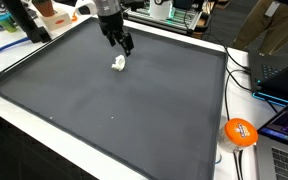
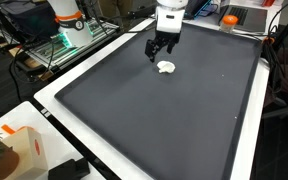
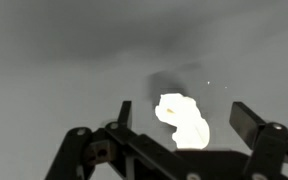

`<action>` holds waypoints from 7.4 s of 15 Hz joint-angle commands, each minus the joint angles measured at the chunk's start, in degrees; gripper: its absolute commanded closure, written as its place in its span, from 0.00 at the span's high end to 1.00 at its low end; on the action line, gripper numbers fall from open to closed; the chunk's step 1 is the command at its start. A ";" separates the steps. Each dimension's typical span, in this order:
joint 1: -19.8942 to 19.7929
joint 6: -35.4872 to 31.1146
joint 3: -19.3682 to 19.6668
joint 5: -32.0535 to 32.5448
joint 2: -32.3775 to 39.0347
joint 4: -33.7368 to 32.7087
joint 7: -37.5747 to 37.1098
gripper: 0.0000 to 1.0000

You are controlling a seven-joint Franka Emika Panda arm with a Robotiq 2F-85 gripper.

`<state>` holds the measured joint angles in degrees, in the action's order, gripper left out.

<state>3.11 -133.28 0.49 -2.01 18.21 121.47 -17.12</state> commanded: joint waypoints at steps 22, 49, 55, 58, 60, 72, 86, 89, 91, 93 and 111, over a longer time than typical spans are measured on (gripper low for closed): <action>4.58 -40.64 4.10 24.30 -13.18 25.23 -24.57 1.00; 13.38 -64.87 14.45 5.77 -7.21 31.72 -7.39 1.00; 18.14 -60.06 18.42 3.63 -4.89 30.65 -0.60 1.00; 20.84 -58.48 20.86 3.72 -4.03 30.26 0.27 1.00; 22.15 -57.99 22.10 4.06 -3.92 29.97 -0.01 1.00; 10.40 -14.17 9.88 3.55 -24.25 22.24 4.40 1.00; -0.70 11.88 5.29 -6.34 -28.91 9.37 20.16 1.00; -3.08 13.34 5.98 -9.18 -25.44 8.64 16.34 1.00; -4.59 11.72 5.57 -9.08 -23.54 8.70 11.61 1.00; -5.38 8.98 5.07 -10.22 -21.49 8.95 7.00 1.00; -5.34 -4.00 0.79 -16.21 0.89 1.77 3.71 1.00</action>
<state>-1.46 -137.45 1.38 -17.04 16.24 125.76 -14.54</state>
